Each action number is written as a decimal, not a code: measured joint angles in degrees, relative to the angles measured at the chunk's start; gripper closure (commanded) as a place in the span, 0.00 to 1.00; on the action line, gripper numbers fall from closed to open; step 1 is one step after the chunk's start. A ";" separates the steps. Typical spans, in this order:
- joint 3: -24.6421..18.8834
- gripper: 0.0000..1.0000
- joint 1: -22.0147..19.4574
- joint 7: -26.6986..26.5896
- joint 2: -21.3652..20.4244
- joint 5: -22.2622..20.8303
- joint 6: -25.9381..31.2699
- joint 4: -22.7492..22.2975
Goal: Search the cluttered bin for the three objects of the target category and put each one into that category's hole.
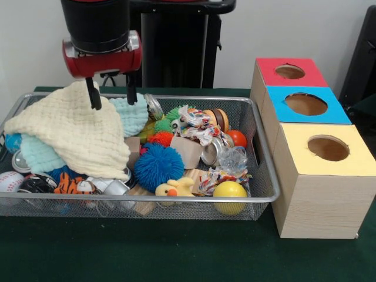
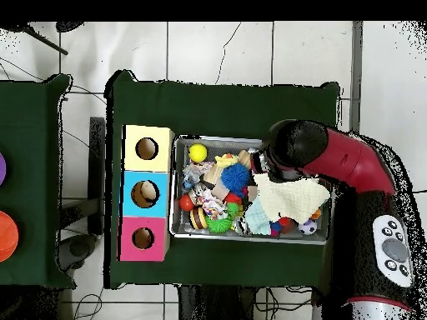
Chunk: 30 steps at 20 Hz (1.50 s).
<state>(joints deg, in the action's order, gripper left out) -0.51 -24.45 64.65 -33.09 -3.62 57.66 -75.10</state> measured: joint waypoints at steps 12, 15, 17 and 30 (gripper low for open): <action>-4.39 0.00 -4.04 0.00 2.90 -2.88 -6.23 1.38; -5.99 0.00 -5.26 0.00 3.79 -4.33 -8.61 1.42; -6.59 0.00 -5.67 0.00 4.10 -4.93 -9.34 1.42; -10.57 0.00 -6.79 0.00 6.18 -9.68 -10.61 2.91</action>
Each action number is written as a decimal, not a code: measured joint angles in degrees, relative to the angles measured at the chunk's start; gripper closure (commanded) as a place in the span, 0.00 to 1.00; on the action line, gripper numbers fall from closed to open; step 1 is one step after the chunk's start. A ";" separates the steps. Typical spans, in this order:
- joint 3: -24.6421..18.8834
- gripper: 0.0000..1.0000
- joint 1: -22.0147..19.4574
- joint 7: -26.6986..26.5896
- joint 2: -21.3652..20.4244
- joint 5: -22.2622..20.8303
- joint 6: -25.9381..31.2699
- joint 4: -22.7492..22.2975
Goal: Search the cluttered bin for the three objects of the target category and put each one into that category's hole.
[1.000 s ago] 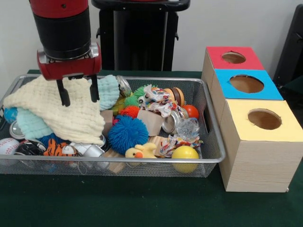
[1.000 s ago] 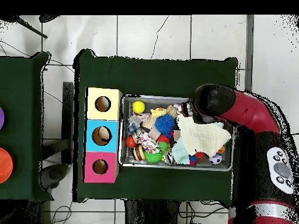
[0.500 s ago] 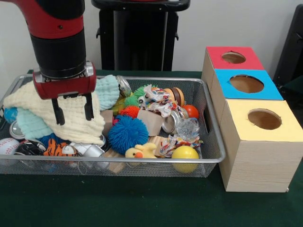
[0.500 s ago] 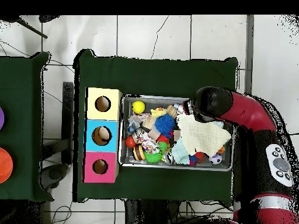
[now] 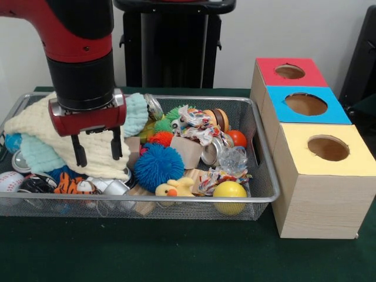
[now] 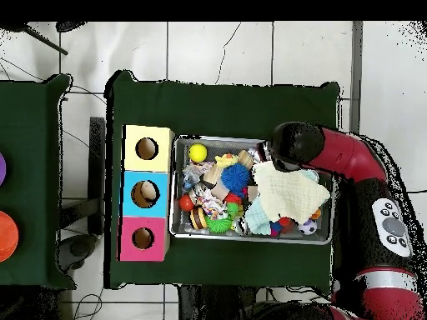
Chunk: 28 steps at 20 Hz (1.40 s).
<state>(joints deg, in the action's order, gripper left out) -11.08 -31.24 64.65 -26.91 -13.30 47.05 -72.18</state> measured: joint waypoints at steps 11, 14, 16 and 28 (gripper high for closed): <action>-2.58 0.00 0.01 -0.42 0.42 -4.70 4.22 6.23; -2.92 0.00 -0.05 -0.80 0.45 -6.27 6.02 7.78; -3.29 0.00 -0.18 -1.13 0.45 -7.39 6.94 8.57; -4.17 0.00 -2.70 -3.82 0.49 -13.46 6.97 8.59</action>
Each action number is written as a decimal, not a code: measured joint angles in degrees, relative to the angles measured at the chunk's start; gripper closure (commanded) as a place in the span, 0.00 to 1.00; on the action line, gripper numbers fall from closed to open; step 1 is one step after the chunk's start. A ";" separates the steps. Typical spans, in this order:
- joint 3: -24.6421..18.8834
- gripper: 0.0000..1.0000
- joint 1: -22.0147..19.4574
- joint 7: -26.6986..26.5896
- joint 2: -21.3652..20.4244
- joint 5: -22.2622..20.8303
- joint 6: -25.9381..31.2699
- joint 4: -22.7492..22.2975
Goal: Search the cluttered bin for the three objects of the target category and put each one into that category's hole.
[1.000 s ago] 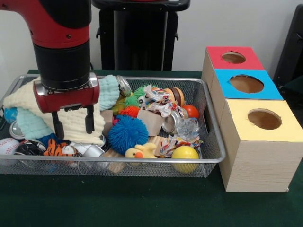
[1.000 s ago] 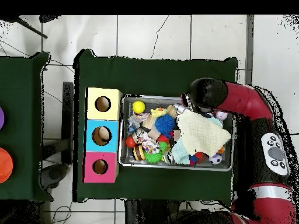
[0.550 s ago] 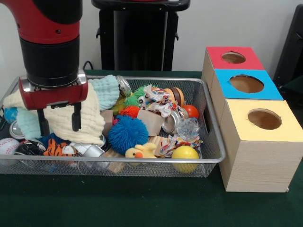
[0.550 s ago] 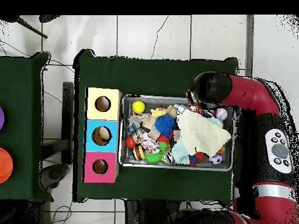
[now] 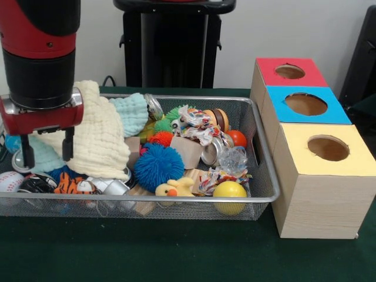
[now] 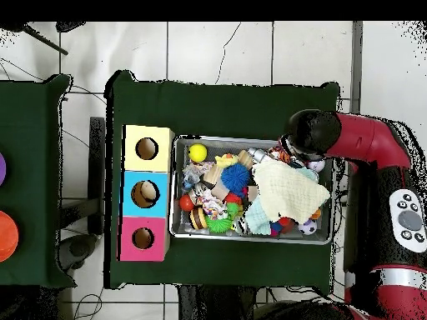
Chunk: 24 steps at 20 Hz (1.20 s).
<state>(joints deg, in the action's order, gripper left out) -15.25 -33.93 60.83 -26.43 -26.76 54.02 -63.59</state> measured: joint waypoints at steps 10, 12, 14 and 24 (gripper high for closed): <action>-0.27 0.00 -2.54 -0.15 0.41 -3.17 -0.18 -1.78; -0.46 0.00 -2.84 -0.15 0.47 -3.17 -0.18 -2.14; -0.99 0.00 -3.32 -0.15 0.66 -3.16 -0.18 -2.61; -2.04 0.00 -4.41 -0.15 1.96 -1.69 -0.18 -2.95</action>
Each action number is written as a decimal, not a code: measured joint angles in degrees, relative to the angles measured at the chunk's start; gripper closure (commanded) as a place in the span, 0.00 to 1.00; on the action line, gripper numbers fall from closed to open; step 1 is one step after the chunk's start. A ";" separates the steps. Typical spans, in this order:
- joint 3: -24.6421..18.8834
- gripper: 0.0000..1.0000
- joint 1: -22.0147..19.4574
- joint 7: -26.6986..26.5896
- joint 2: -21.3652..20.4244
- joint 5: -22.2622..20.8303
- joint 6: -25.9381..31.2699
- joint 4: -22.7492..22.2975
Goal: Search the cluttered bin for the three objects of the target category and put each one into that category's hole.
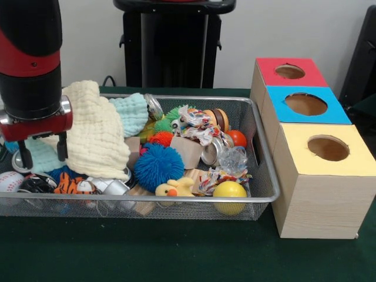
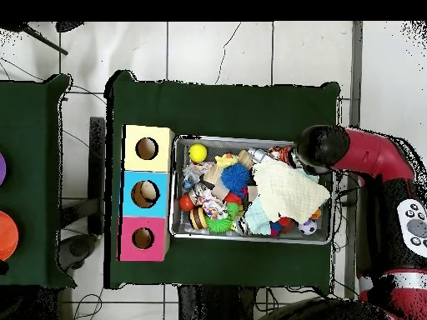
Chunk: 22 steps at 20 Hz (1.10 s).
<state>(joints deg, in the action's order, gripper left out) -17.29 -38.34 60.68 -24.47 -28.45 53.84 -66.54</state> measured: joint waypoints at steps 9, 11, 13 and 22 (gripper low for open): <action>-1.17 0.00 -1.02 0.00 0.10 1.28 -2.26 -1.61; -1.44 0.00 -1.50 0.00 0.14 1.81 -3.58 -2.30; -1.61 0.00 -2.03 0.00 0.26 2.37 -5.44 -3.22; -1.65 0.00 -2.27 0.00 0.75 2.70 -8.73 -4.74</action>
<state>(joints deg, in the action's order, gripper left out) -18.94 -40.61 60.68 -23.72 -25.75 45.11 -71.28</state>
